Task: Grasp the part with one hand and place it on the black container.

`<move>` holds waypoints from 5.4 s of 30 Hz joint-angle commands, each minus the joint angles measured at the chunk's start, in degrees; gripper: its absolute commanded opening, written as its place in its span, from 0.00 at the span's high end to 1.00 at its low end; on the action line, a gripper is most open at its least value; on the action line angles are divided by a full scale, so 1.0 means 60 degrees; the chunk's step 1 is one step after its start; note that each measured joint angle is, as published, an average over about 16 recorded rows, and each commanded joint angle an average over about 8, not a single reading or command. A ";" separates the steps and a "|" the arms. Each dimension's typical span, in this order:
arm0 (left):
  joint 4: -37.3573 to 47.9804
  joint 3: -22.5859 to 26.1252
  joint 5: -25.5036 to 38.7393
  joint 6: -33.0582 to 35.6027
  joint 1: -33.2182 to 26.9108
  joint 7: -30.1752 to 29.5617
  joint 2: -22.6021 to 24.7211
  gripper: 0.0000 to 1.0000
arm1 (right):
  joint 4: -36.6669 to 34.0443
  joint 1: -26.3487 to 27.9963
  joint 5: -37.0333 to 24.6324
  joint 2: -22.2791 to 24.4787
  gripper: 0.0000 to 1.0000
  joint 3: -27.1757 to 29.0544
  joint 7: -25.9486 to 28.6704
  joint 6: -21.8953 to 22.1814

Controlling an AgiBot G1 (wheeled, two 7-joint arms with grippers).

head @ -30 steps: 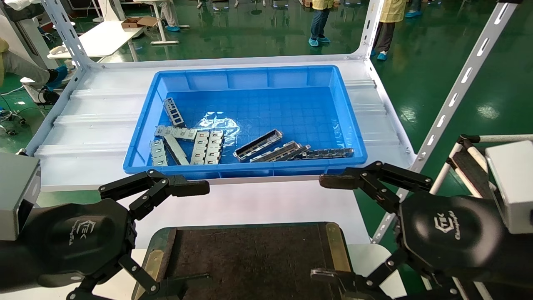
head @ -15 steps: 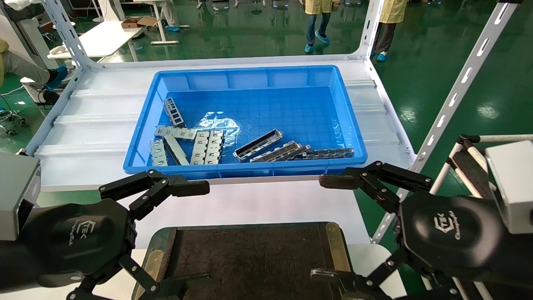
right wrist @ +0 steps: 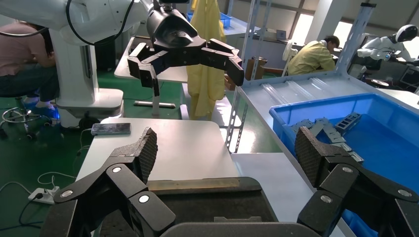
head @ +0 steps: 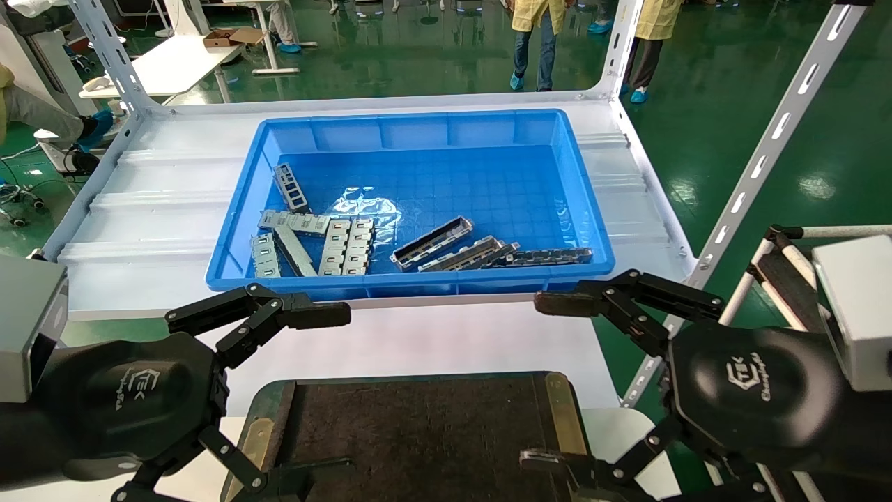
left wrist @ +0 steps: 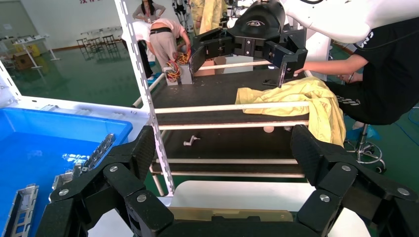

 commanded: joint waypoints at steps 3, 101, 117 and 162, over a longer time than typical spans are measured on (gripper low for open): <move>0.0000 0.0000 0.0000 0.0000 0.0000 0.0000 0.0000 0.00 | 0.0000 0.0000 0.0000 0.0000 0.00 0.0000 0.0000 0.0000; 1.1807 0.2238 0.5231 -0.7214 -0.5637 0.2465 0.7068 0.00 | -0.0010 0.0018 0.0040 0.0022 0.00 -0.0063 -0.0034 0.0021; 1.1352 0.2475 0.5240 -0.7342 -0.5476 0.2010 0.7094 0.00 | -0.0010 0.0021 0.0047 0.0026 0.54 -0.0073 -0.0039 0.0025; 1.0911 0.3488 0.5032 -0.7553 -0.5170 0.1146 0.7099 1.00 | -0.0010 0.0027 0.0066 0.0038 1.00 -0.0101 -0.0053 0.0037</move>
